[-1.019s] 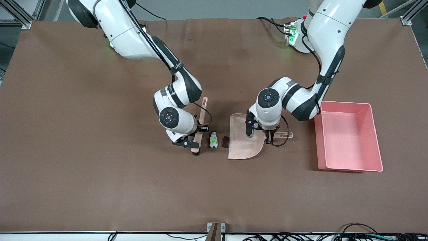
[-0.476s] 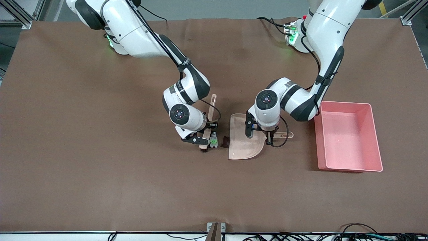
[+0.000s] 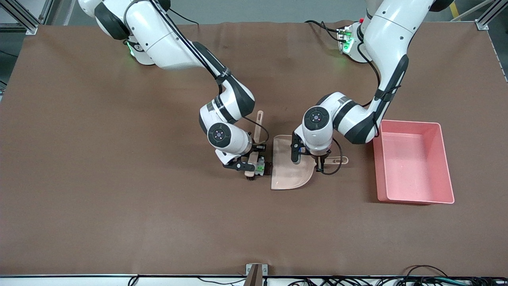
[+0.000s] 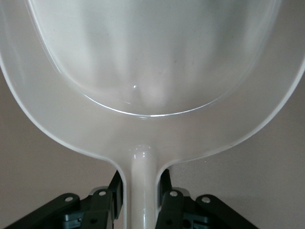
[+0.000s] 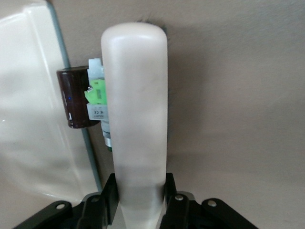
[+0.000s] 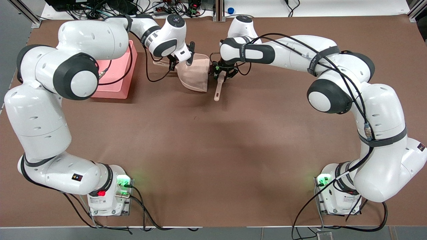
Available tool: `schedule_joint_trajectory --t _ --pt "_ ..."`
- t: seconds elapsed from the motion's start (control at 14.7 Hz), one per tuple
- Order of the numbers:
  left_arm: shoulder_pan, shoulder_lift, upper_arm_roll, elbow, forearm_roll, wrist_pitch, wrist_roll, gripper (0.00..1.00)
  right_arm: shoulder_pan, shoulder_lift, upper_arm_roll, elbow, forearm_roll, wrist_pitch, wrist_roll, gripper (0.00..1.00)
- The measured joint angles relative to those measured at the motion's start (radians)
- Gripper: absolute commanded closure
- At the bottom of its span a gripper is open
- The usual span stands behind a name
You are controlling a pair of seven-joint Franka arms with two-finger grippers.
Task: Clean e-waste and dump in bin
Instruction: 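Sweep the switch and capacitor into the dustpan with the held brush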
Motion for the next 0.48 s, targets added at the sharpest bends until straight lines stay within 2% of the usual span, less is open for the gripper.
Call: schedule_joint_trajectory --t 0.48 --pt "0.000 0.000 0.000 0.000 0.000 0.000 0.000 0.87 0.038 0.036 0.002 0.059 0.000 0.002 0.000 1.00"
